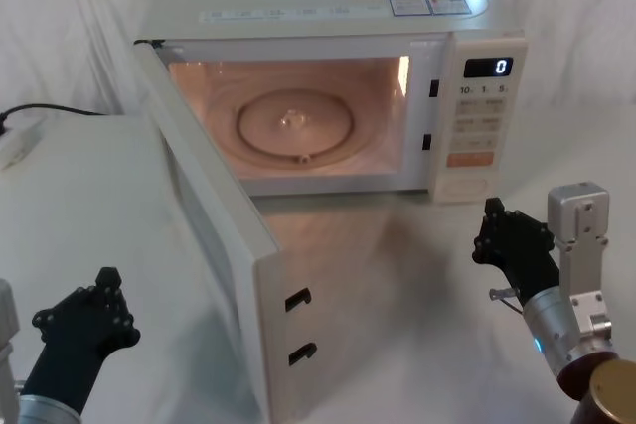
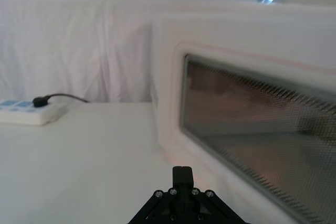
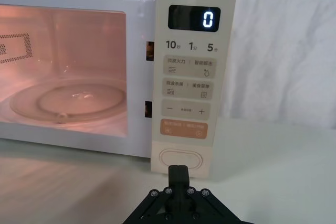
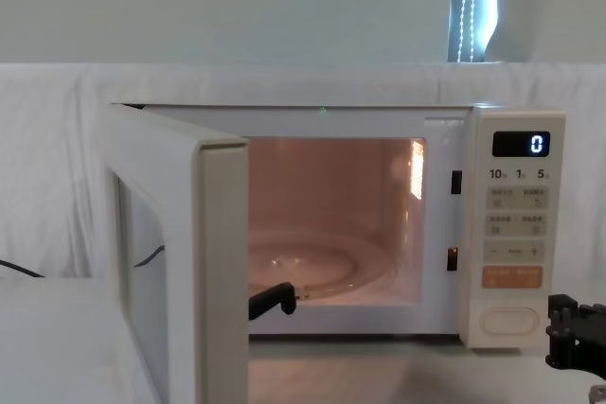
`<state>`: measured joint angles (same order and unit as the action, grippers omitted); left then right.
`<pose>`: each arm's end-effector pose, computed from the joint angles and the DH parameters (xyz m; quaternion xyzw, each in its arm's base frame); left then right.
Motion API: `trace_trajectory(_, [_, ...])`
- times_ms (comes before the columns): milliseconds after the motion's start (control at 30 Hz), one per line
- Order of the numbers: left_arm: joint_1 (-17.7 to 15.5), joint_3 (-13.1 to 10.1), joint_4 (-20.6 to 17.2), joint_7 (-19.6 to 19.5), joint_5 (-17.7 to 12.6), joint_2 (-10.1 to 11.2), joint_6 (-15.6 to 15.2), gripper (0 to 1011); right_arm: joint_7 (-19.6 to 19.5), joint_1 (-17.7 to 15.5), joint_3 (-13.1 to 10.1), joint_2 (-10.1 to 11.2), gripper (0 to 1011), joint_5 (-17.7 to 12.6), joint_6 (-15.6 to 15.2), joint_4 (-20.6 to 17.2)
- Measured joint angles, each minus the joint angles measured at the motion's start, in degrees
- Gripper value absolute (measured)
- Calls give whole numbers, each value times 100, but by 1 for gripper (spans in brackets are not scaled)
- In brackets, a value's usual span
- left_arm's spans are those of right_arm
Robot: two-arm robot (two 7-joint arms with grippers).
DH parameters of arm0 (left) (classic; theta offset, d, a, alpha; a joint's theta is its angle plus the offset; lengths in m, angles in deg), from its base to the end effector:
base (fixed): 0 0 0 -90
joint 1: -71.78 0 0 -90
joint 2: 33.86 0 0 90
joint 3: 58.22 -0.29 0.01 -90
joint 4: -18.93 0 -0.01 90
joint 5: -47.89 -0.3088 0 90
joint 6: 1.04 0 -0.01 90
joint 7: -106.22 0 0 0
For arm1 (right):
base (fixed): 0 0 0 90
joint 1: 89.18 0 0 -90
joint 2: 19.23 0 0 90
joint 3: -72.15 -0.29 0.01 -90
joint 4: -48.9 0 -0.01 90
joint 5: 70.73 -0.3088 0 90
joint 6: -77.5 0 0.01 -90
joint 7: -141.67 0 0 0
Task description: Press the button to open the microwave door with one hand; close the microwave door with the other hand.
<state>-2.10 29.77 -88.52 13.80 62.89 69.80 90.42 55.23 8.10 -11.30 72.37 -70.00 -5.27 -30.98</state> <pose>0.2487 0.0374 -0.2806 -0.0268 0.0043 0.6536 0.7563 0.3626 0.0269 -0.3121 0.0074 -0.0448 -0.6420 0.7653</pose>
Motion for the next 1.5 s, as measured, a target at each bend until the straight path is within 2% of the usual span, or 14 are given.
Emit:
trace_trajectory(267, [40, 100, -325, -328, 85, 9, 21, 0, 0, 0, 0, 0, 0, 0, 0, 0])
trace_trajectory(500, [-178, 124, -416, -559, 100, 13, -44, 0, 0, 0, 0, 0, 0, 0, 0, 0])
trace_trajectory(733, [-497, 26, -424, -753, 169, 29, -165, 0, 0, 0, 0, 0, 0, 0, 0, 0])
trace_trajectory(1133, [-1014, -222, -195, -890, 328, 52, -442, 0, 0, 0, 0, 0, 0, 0, 0, 0])
trace_trajectory(1500, [-1417, -505, 139, -951, 388, 28, -469, 0, 0, 0, 0, 0, 0, 0, 0, 0])
